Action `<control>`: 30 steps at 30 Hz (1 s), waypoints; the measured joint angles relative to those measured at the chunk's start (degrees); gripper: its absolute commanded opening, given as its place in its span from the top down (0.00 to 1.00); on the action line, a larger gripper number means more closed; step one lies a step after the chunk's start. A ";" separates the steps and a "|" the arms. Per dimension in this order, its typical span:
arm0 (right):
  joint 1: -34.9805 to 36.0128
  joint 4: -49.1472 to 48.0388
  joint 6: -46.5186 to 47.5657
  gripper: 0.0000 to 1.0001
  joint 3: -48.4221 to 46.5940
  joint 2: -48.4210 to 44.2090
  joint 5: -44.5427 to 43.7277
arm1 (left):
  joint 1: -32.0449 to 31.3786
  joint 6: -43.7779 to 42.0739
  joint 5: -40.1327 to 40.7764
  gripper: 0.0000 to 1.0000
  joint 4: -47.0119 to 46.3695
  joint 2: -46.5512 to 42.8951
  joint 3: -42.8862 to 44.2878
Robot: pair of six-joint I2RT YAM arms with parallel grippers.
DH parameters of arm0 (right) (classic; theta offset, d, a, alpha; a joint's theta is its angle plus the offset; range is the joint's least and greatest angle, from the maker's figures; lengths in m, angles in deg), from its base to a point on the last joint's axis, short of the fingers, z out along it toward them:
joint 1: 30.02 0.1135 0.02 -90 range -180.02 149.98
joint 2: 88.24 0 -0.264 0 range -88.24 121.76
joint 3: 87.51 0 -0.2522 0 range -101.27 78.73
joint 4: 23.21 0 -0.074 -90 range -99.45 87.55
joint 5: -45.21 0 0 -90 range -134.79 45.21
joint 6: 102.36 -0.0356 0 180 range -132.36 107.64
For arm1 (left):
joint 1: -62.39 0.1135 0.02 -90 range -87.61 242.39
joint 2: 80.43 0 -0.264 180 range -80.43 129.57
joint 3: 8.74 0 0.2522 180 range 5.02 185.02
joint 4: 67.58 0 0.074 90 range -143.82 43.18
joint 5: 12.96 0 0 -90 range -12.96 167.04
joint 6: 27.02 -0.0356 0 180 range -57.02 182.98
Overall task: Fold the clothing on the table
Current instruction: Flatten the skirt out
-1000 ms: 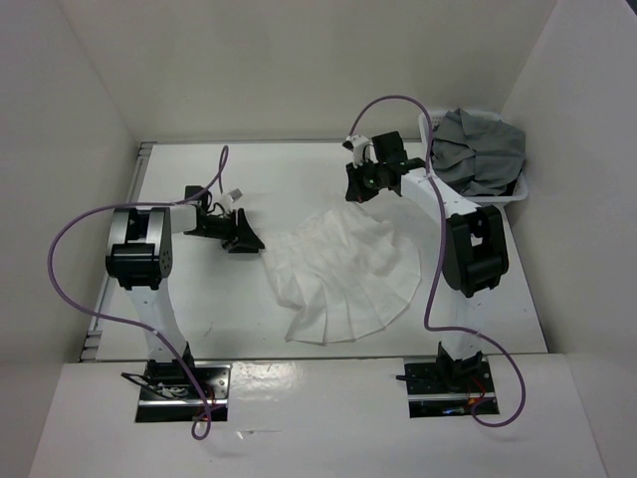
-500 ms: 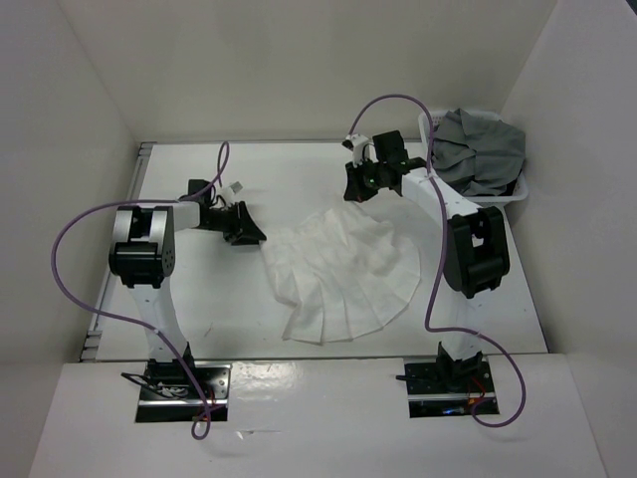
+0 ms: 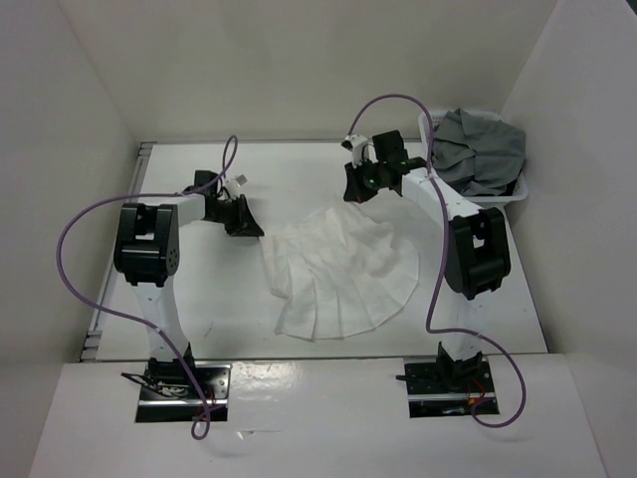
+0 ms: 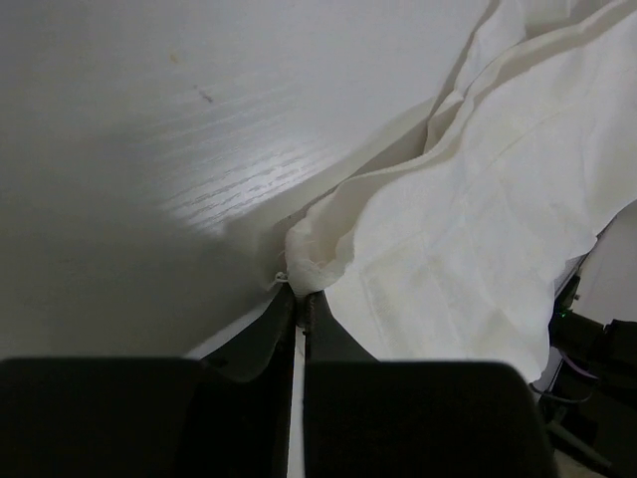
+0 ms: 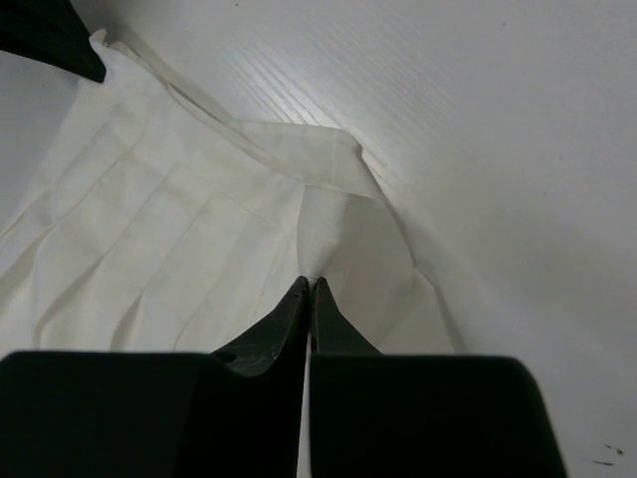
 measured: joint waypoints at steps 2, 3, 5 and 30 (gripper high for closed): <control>0.00 0.83 0.28 1.00 0.00 -0.87 -0.81 | 0.02 -0.98 0.92 1.00 2.27 -0.20 2.10; 0.00 1.44 0.50 1.00 0.00 -1.84 -1.60 | 0.20 -1.84 1.68 1.00 3.32 -0.72 3.26; 0.00 2.71 1.01 1.00 0.00 -4.52 -3.34 | 0.76 -3.56 3.56 1.00 5.86 -3.28 5.49; 0.85 5.73 4.72 1.00 0.42 -37.75 -2.97 | -0.87 -21.29 10.99 1.00 16.65 -52.74 10.54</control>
